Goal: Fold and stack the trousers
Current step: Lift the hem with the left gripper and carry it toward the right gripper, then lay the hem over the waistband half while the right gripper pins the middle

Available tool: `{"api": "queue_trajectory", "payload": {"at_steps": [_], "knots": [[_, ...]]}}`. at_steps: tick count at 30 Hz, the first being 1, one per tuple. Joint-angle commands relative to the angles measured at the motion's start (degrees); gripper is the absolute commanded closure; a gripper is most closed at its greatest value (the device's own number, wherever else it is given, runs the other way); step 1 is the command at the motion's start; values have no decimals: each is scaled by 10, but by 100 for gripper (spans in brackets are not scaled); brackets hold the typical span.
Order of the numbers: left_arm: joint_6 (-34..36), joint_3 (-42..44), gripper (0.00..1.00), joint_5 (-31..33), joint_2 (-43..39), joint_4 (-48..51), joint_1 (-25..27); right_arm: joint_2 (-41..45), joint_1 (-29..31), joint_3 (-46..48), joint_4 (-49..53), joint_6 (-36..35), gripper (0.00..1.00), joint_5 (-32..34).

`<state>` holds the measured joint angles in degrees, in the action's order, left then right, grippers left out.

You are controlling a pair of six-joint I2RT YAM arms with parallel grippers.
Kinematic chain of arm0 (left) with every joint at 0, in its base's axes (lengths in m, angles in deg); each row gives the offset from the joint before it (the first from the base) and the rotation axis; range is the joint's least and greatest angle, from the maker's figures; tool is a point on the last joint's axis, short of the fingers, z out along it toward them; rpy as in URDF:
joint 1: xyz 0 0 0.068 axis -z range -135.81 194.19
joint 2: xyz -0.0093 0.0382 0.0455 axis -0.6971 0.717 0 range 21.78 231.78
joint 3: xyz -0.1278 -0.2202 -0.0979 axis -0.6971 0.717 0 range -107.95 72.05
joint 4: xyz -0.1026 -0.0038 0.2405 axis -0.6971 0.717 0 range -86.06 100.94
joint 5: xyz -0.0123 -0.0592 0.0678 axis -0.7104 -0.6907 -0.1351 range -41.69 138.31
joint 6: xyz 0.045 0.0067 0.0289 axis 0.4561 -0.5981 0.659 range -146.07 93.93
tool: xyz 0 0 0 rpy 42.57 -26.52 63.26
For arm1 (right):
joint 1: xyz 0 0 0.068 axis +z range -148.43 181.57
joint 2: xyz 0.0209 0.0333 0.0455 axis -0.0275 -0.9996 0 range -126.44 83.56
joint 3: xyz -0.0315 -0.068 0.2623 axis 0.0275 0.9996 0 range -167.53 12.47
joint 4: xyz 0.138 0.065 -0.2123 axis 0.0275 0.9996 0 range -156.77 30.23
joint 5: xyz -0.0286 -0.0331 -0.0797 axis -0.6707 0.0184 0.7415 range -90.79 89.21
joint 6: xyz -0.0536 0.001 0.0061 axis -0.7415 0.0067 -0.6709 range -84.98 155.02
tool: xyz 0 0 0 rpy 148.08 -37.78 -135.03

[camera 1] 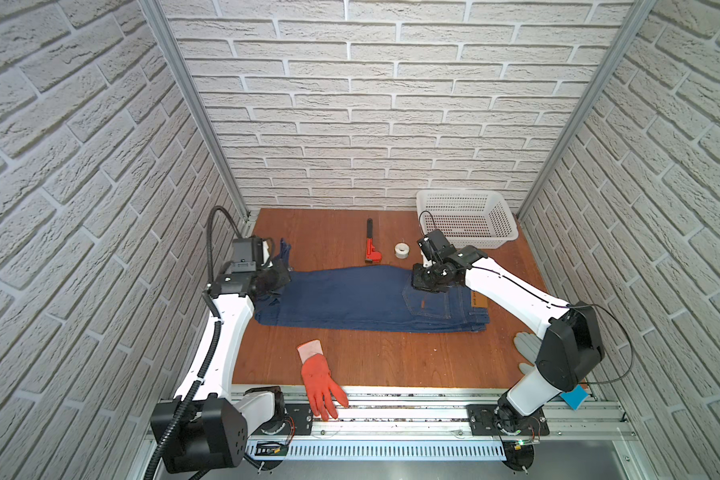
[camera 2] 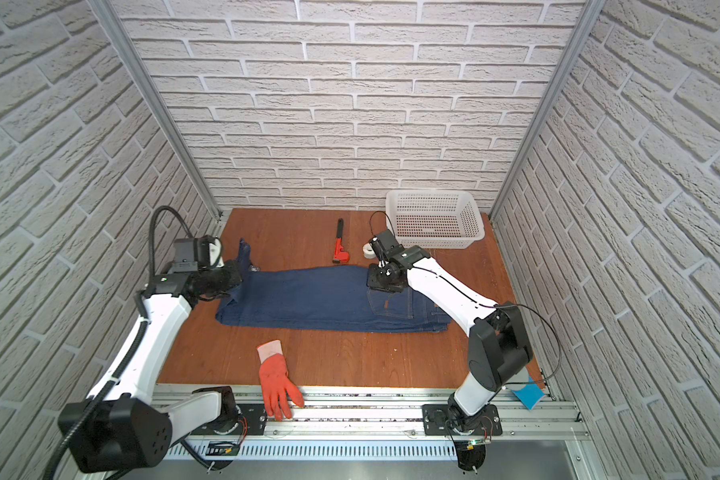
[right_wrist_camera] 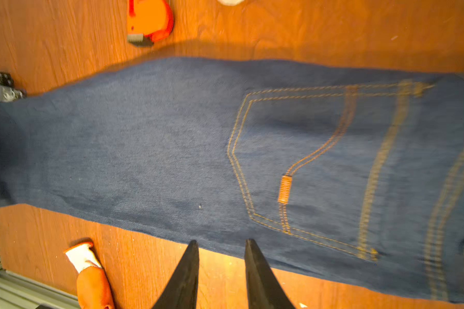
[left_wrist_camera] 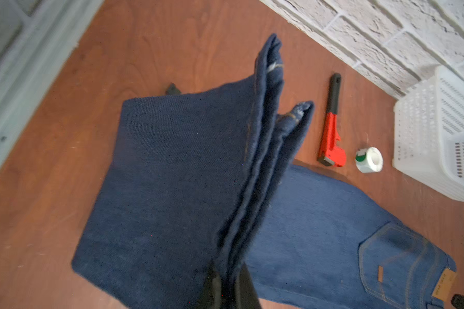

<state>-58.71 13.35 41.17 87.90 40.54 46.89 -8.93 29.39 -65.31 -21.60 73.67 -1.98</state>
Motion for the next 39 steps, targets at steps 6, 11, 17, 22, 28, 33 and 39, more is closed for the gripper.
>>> {"api": "queue_trajectory", "payload": {"at_steps": [6, 11, 17, 22, 28, 33, 39], "knots": [[-119, 28, 100, 90, 62, -124, 183, 66, -35, 42, 18, -16, 68, 12], [-138, 4, 100, 114, 124, -144, 242, 84, -50, 58, 20, -20, 68, 12], [-154, -18, 100, 150, 189, -175, 290, 87, -59, 69, 15, -20, 68, 4], [-160, -37, 100, 181, 221, -187, 318, 86, -62, 69, 17, -22, 68, 1], [-170, -50, 100, 186, 261, -201, 335, 84, -65, 69, 13, -23, 68, -2], [-173, -67, 100, 180, 295, -192, 341, 82, -66, 71, 13, -23, 68, -5], [-172, -74, 100, 167, 316, -169, 344, 80, -67, 73, 12, -23, 68, -6]]}}
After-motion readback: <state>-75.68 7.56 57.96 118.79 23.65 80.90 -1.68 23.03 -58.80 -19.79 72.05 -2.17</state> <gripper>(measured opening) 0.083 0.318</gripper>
